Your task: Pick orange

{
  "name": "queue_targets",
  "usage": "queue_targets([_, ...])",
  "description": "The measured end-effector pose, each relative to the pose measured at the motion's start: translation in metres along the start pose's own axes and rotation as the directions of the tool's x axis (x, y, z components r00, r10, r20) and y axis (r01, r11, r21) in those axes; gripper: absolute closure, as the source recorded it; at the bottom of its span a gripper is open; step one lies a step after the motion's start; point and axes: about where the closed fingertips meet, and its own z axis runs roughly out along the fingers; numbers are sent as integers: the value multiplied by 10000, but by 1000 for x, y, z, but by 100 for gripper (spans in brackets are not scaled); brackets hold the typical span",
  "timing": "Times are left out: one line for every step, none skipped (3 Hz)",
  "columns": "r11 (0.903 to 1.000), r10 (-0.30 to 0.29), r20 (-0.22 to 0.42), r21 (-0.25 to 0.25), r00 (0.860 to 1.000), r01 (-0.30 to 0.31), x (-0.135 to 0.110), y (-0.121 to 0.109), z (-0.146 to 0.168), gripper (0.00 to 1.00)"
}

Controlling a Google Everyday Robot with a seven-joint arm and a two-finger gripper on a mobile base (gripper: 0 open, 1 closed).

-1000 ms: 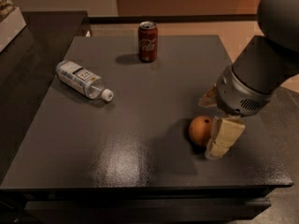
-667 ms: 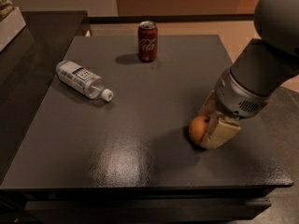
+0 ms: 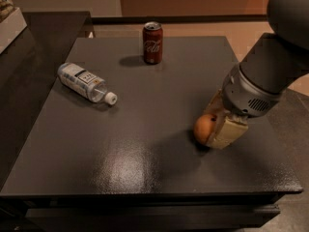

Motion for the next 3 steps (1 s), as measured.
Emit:
queue_targets([9995,-145,280,281,9995,137,-13,-9,-22,100])
queue_targets([9975,-239,597,674,9979,199,-29,-24,-51,100])
queue_targets([9908,-391,795,1321,9961,284,-52,-58,-93,100])
